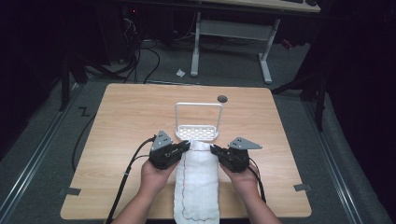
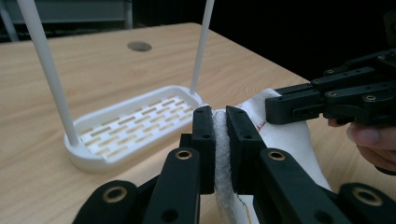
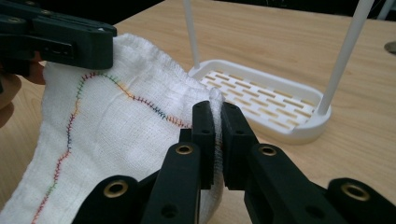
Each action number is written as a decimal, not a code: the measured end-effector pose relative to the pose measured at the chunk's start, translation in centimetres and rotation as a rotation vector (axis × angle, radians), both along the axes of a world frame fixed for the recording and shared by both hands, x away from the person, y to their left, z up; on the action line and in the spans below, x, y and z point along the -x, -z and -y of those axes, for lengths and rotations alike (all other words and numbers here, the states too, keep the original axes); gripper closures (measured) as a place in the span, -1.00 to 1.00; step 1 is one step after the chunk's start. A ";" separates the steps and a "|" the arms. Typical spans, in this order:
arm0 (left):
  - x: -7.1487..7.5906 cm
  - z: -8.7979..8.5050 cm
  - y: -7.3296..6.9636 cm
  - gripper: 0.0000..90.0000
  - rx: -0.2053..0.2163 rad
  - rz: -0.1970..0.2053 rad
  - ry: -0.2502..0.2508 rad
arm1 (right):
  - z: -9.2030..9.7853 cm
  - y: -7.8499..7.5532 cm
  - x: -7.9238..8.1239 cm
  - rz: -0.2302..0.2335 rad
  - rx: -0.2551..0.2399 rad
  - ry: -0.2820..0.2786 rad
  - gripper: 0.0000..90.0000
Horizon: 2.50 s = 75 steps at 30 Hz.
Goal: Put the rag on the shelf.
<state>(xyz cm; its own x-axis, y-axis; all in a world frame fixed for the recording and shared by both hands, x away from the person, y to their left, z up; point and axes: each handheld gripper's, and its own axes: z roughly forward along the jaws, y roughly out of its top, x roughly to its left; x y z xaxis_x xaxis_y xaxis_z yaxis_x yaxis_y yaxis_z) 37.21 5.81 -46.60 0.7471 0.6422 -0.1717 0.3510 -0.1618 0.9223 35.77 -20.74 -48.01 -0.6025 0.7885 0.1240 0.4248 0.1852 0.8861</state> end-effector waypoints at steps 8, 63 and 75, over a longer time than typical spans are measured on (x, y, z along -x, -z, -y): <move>0.1 -0.2 -2.5 0.84 0.027 0.057 -0.018 | -0.2 -2.2 -0.2 0.062 -0.002 0.008 0.91; -4.4 0.2 -16.9 0.85 0.039 0.296 -0.060 | 0.6 -18.7 -3.8 0.334 -0.085 0.051 0.91; -9.9 -0.2 -16.7 0.85 0.043 0.252 -0.102 | -0.1 -18.1 -9.3 0.266 -0.126 0.063 0.92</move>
<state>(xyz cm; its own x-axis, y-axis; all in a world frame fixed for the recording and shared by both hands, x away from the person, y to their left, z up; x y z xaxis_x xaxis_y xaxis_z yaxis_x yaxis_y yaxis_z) 47.12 6.03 -29.85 0.7014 0.7125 -0.0177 0.1224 -0.0960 0.9878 45.11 -20.66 -29.87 -0.5775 0.8136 0.0681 0.1820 0.0470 0.9822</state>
